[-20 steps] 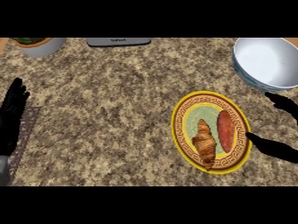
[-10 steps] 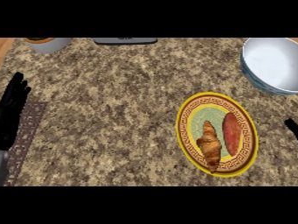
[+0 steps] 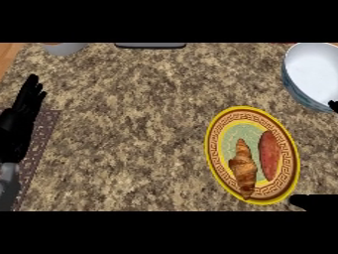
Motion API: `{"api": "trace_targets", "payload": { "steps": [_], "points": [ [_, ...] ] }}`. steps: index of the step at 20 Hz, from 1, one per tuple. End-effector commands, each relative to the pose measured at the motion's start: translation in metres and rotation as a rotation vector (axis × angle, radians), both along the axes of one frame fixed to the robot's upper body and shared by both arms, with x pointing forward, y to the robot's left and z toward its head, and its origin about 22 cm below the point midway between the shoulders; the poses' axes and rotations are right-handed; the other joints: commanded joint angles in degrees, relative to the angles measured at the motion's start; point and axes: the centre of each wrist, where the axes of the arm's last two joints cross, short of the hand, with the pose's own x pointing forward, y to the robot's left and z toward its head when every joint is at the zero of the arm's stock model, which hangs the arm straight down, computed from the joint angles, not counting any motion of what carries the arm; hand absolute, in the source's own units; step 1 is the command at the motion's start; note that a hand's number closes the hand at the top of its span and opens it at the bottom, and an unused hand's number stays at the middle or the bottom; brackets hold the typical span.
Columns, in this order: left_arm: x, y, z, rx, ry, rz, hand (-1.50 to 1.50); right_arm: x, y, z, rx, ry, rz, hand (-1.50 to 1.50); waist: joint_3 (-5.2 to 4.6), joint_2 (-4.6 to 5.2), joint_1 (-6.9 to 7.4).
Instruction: Pick the croissant from the plate and place it in the bowl
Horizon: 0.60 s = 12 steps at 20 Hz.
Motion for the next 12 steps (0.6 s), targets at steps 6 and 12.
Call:
{"api": "trace_targets", "payload": {
  "steps": [6,12],
  "points": [
    [0.003,-0.002,-0.014,0.003,-0.01,0.0,0.0,0.054,0.004,0.002,-0.111,0.379,0.077,-1.5,-0.01,0.2,0.58],
    [-0.006,0.006,-0.007,0.001,-0.018,0.015,0.0,0.082,0.009,-0.021,-0.065,0.539,0.15,-1.5,0.07,-0.11,0.22]
  ]
}}
